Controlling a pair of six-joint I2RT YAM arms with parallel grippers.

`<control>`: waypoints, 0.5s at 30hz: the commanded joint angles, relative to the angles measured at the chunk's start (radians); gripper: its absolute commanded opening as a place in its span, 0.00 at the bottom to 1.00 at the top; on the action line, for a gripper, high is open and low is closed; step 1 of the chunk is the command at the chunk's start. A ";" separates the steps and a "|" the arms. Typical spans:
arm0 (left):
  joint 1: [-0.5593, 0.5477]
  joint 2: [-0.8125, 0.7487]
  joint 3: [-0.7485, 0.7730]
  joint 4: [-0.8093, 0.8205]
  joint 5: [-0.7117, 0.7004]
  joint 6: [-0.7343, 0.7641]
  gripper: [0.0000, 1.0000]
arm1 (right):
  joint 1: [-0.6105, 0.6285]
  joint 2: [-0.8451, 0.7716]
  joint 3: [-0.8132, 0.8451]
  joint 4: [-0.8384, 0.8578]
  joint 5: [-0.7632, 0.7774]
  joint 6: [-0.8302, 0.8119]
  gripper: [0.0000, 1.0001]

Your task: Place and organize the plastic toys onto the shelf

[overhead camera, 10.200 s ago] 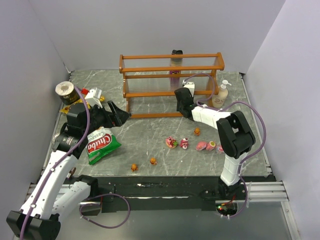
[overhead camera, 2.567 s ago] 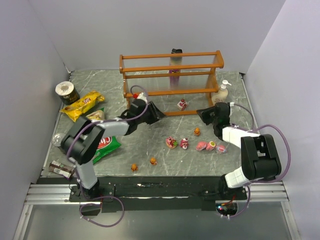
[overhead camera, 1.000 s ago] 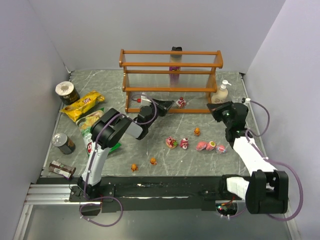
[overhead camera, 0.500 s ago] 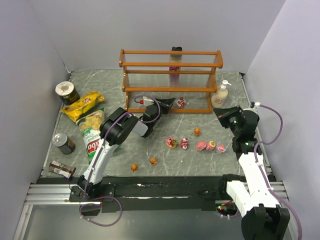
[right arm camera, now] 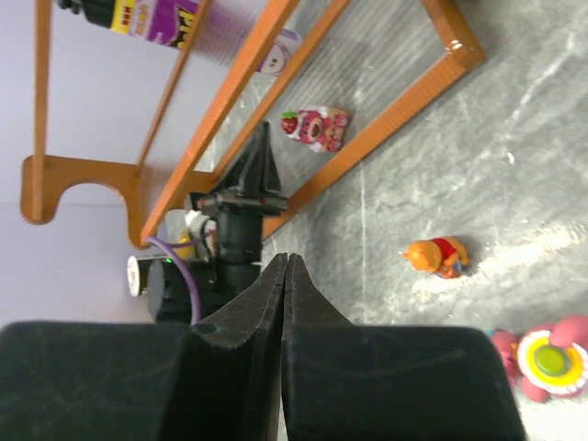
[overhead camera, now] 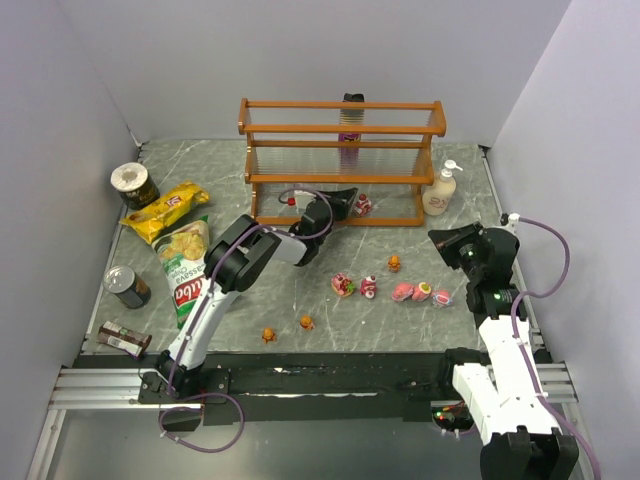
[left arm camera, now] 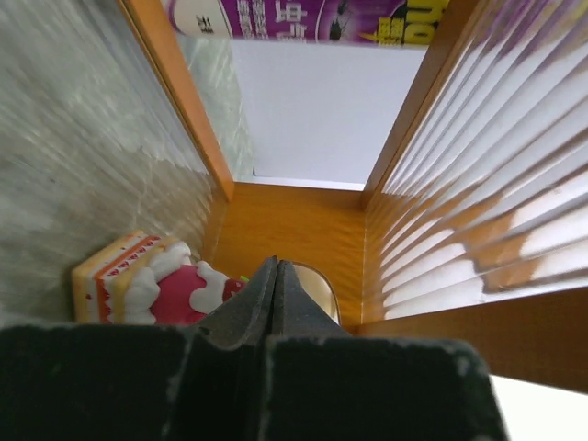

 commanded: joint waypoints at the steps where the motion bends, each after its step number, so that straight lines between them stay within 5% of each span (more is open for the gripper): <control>1: -0.018 0.038 0.056 -0.086 -0.039 -0.041 0.01 | -0.007 -0.031 0.026 -0.040 0.033 -0.032 0.03; 15: -0.023 0.101 0.123 -0.118 -0.021 -0.032 0.04 | -0.010 -0.047 0.015 -0.057 0.051 -0.035 0.03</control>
